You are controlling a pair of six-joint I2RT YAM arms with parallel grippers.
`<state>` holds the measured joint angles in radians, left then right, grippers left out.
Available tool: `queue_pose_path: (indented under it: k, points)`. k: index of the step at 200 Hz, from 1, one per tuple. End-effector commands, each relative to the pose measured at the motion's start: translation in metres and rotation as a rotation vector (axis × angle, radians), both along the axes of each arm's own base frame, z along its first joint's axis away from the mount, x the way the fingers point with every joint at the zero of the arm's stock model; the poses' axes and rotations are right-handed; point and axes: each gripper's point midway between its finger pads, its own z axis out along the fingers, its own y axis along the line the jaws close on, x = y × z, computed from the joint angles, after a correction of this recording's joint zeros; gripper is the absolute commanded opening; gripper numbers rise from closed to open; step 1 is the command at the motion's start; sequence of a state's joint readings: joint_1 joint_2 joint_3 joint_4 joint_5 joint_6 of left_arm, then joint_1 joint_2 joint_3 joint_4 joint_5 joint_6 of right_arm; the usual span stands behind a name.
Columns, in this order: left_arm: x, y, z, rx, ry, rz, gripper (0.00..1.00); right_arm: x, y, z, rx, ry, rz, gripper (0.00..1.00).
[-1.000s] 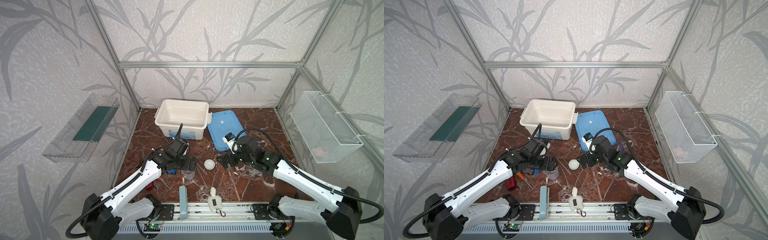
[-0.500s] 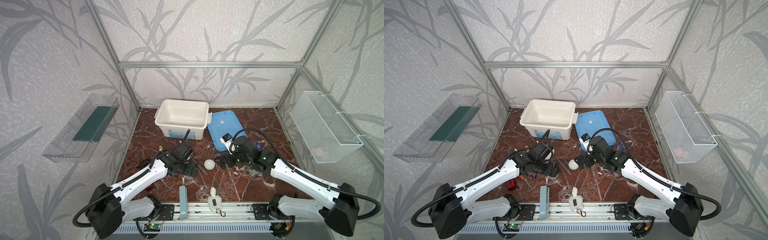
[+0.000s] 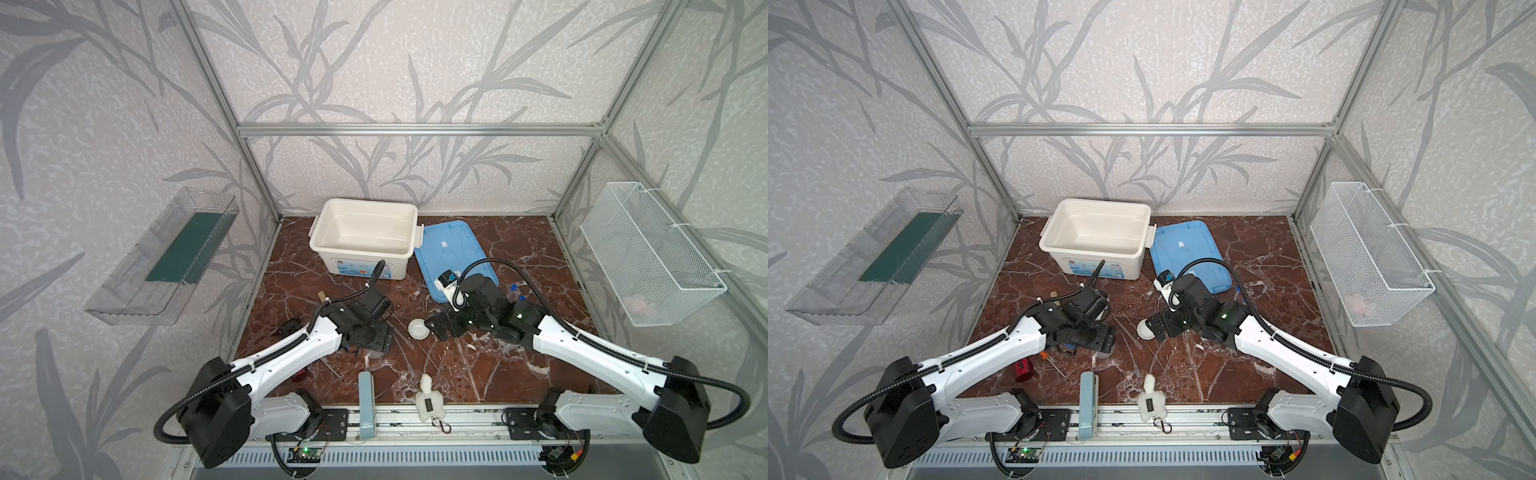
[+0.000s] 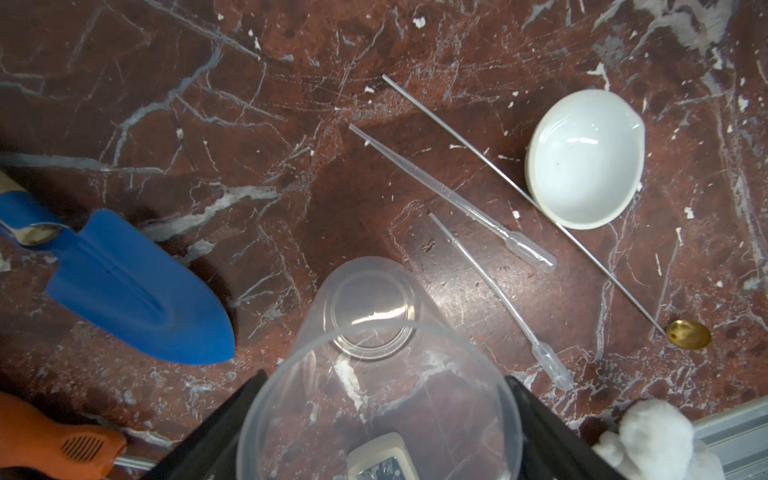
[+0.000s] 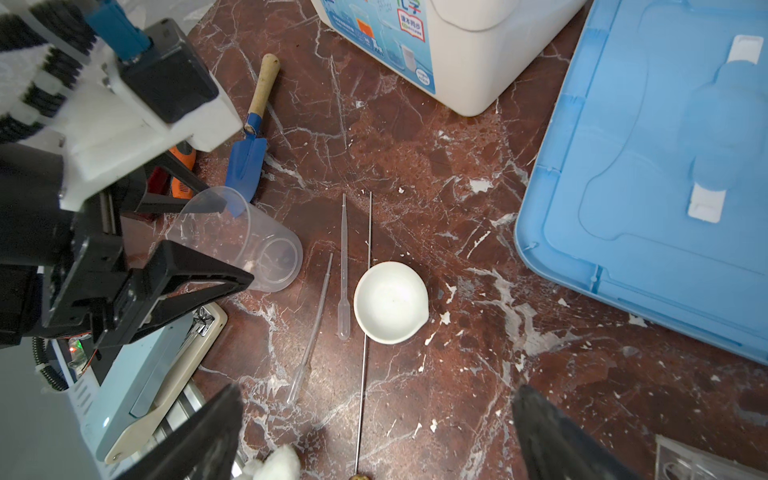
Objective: Organize the chemistry lab equipment
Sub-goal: 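Grasp the clear measuring cup with the left gripper and lift it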
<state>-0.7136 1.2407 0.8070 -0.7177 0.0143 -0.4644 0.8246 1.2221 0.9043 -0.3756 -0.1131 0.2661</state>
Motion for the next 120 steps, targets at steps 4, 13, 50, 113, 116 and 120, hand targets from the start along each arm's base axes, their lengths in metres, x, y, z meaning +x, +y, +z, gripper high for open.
queue_pose_path:
  k: [4,13,50,113,116,120]
  points:
    - [0.003,-0.001,-0.007,0.017,0.007,0.015,0.88,0.005,0.006,0.014,0.029,-0.029,-0.009,0.99]
    - [0.004,-0.001,-0.007,0.021,0.008,0.018,0.88,0.005,0.006,0.014,0.029,-0.030,-0.010,0.99]
    - [0.006,0.004,0.004,0.031,-0.017,0.042,0.79,0.004,0.001,0.012,0.021,-0.036,-0.020,0.99]
    - [0.023,0.003,0.061,-0.032,-0.143,0.078,0.72,0.012,0.012,0.029,0.094,-0.046,-0.041,0.99]
    - [0.026,0.003,0.066,-0.036,-0.154,0.078,0.72,0.012,0.014,0.031,0.105,-0.048,-0.040,0.99]
    - [0.029,0.003,0.074,-0.046,-0.163,0.078,0.72,0.013,0.016,0.035,0.120,-0.051,-0.039,0.99]
